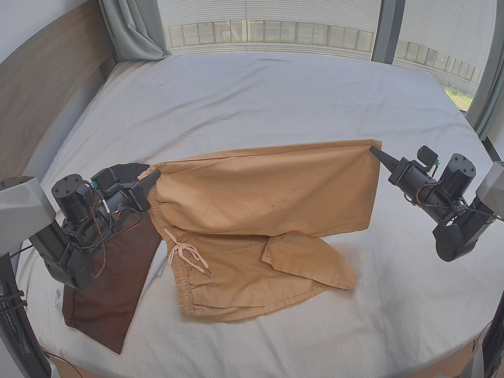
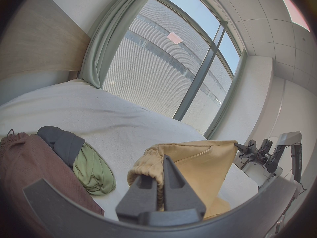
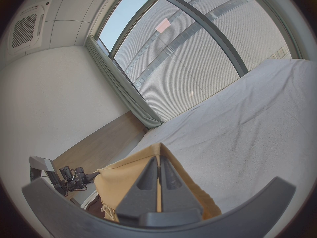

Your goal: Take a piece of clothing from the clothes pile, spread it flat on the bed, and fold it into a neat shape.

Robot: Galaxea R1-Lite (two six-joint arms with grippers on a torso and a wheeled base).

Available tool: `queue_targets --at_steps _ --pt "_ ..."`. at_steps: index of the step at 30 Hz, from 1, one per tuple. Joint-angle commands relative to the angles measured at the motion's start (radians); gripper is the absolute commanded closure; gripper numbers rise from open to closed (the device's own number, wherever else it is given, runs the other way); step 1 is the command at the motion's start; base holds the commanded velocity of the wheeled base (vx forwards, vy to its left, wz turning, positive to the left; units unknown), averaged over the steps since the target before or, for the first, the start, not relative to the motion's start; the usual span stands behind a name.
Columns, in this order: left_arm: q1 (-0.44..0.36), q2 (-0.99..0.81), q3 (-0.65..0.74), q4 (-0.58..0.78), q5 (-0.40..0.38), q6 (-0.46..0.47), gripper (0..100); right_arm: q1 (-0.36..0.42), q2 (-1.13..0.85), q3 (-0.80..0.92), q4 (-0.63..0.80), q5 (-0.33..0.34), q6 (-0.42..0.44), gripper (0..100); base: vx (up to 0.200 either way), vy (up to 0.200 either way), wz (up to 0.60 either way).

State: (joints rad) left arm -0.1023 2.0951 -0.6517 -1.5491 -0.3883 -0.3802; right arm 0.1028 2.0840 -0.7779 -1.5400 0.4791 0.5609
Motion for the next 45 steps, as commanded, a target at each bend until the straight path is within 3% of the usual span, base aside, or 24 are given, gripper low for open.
queue_targets --at_steps 1,29,44,45 --pt "-0.005 0.06 -0.048 0.0 0.019 -0.002 100 0.002 0.079 -0.06 0.0 0.001 0.001 100 0.0 0.0 0.0" --pt "0.007 0.284 -0.341 0.0 0.105 -0.126 100 0.018 0.361 -0.529 0.141 0.001 -0.002 100 0.0 0.0 0.0" --pt "0.006 0.324 -0.399 0.0 0.112 -0.147 100 0.018 0.404 -0.636 0.192 -0.001 -0.004 100 0.0 0.0 0.0" --pt "0.007 0.33 -0.408 0.0 0.112 -0.147 0 0.018 0.404 -0.636 0.198 -0.001 -0.004 100 0.0 0.0 0.0"
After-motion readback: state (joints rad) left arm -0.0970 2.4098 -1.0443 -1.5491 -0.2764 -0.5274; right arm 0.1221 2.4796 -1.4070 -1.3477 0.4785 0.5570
